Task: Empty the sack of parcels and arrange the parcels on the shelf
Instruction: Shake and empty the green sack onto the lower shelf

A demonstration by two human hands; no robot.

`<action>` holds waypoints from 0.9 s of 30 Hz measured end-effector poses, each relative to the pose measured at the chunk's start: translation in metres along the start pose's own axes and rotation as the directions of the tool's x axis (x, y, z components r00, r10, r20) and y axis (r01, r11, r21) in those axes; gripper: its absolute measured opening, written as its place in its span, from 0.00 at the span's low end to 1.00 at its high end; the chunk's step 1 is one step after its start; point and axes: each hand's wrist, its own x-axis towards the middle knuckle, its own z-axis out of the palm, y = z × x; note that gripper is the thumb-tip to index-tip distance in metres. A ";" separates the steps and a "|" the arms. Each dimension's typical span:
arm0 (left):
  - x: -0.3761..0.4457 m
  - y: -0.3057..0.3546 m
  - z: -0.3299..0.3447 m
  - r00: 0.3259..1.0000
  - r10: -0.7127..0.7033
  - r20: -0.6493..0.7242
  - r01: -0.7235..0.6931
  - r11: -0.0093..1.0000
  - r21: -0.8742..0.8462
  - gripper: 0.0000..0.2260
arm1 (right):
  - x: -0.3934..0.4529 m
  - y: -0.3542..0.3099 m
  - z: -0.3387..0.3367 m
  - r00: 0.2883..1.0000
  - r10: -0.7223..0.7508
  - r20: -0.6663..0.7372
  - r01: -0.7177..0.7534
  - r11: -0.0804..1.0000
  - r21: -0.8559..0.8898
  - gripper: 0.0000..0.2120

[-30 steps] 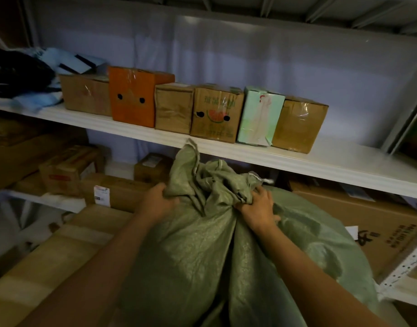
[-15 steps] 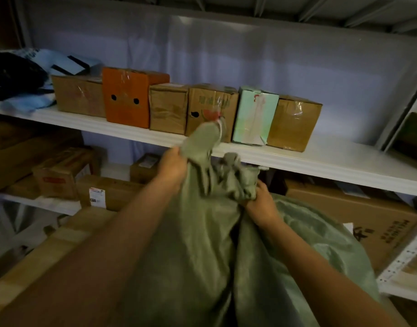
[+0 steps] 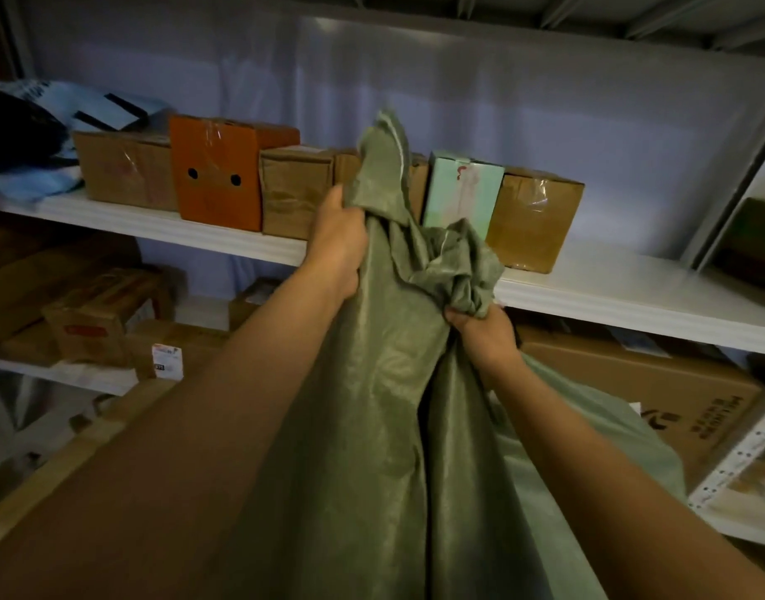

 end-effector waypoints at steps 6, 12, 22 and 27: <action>-0.033 -0.092 -0.013 0.948 -0.277 0.157 0.048 0.612 0.789 0.14 | -0.016 0.036 0.001 0.994 0.013 0.109 0.014 0.971 -0.238 0.13; 0.000 0.004 0.014 0.998 -0.047 0.045 0.048 0.999 -0.011 0.09 | 0.005 -0.002 -0.007 1.000 0.001 0.005 -0.001 0.998 -0.064 0.14; -0.022 -0.055 0.013 0.951 -0.270 0.153 0.257 0.961 0.102 0.09 | 0.000 0.023 -0.006 0.987 0.159 0.013 -0.159 0.983 0.087 0.13; -0.020 -0.005 0.033 0.965 -0.164 0.204 0.137 0.981 0.141 0.11 | -0.005 -0.010 -0.012 0.928 0.134 0.348 -0.264 0.896 0.358 0.14</action>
